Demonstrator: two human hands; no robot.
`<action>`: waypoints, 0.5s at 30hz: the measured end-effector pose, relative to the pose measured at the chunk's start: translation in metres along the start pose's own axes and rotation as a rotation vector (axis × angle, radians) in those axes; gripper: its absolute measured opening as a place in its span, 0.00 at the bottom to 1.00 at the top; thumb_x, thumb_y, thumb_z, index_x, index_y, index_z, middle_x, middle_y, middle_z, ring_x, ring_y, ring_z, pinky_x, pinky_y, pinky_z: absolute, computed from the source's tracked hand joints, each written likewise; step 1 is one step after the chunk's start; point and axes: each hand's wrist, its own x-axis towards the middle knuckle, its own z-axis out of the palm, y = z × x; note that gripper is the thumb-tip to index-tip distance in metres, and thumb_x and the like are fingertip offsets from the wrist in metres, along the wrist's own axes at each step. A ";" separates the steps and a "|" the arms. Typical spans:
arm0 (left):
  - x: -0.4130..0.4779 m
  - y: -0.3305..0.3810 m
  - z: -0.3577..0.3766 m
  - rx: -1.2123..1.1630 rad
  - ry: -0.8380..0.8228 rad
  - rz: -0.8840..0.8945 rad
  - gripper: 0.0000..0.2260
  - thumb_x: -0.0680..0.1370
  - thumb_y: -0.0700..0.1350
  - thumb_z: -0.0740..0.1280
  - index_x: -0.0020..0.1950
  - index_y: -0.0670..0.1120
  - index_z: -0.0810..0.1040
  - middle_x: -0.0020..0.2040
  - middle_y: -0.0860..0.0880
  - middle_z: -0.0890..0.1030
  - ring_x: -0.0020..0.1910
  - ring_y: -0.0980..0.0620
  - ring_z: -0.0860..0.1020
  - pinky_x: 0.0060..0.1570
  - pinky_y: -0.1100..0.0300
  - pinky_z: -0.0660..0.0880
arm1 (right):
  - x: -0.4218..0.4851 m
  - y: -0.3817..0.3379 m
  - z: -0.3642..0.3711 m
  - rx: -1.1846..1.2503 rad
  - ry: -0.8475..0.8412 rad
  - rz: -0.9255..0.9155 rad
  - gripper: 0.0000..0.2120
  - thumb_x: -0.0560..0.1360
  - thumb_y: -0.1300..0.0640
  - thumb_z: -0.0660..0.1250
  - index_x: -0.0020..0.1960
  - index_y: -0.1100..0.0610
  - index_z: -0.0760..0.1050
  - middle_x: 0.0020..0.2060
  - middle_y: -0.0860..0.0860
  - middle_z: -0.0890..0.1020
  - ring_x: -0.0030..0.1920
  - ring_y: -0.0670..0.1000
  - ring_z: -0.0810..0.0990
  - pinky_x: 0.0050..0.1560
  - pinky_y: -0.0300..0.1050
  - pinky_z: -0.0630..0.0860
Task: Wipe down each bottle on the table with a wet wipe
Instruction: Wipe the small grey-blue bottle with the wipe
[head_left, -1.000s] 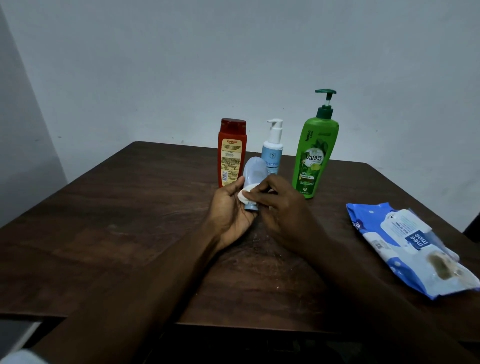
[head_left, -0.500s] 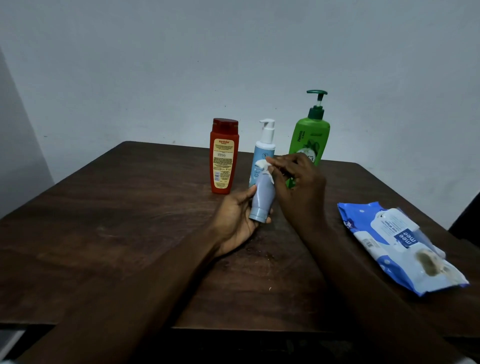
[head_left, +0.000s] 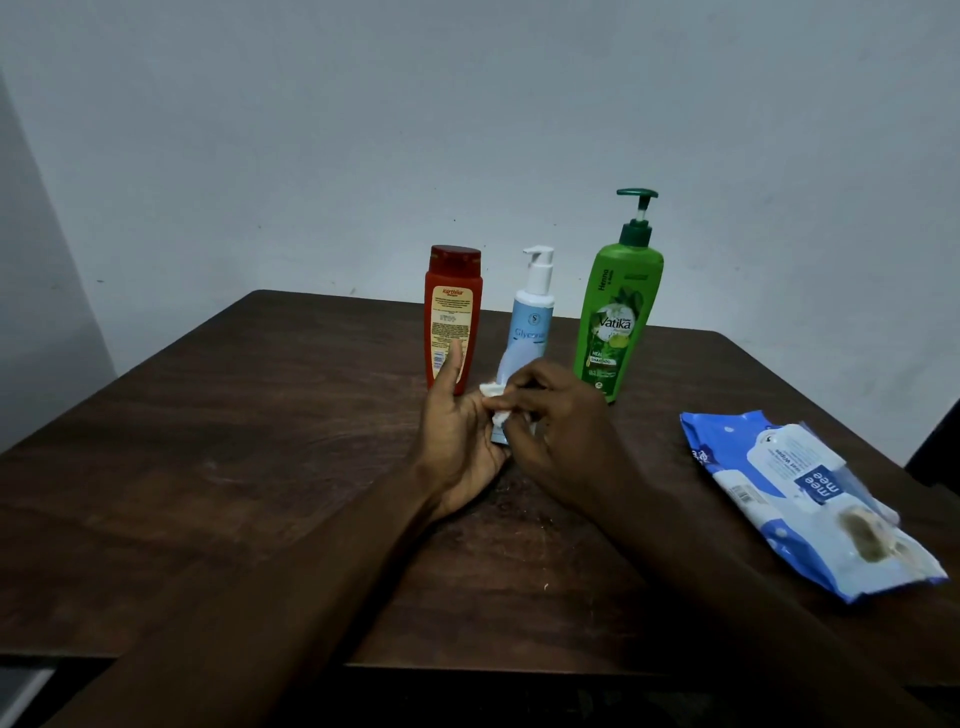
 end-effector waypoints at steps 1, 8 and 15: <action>0.000 0.000 0.000 -0.023 0.010 0.002 0.38 0.80 0.68 0.53 0.76 0.38 0.68 0.76 0.34 0.67 0.77 0.39 0.64 0.73 0.47 0.68 | -0.001 0.000 -0.001 0.020 -0.003 0.005 0.11 0.71 0.61 0.65 0.47 0.59 0.86 0.44 0.51 0.80 0.45 0.49 0.80 0.45 0.47 0.79; 0.006 0.001 0.003 -0.049 0.097 0.032 0.28 0.85 0.56 0.53 0.77 0.37 0.66 0.74 0.34 0.70 0.77 0.40 0.66 0.78 0.45 0.59 | 0.000 0.000 0.000 0.001 0.074 -0.002 0.12 0.73 0.65 0.71 0.55 0.59 0.84 0.46 0.52 0.81 0.45 0.48 0.80 0.47 0.43 0.78; 0.011 -0.008 0.006 0.097 0.094 0.102 0.20 0.85 0.52 0.55 0.71 0.41 0.72 0.61 0.39 0.78 0.57 0.46 0.77 0.59 0.51 0.72 | 0.003 0.008 -0.002 0.010 0.229 0.083 0.11 0.73 0.66 0.73 0.55 0.60 0.84 0.48 0.54 0.81 0.49 0.49 0.81 0.51 0.42 0.79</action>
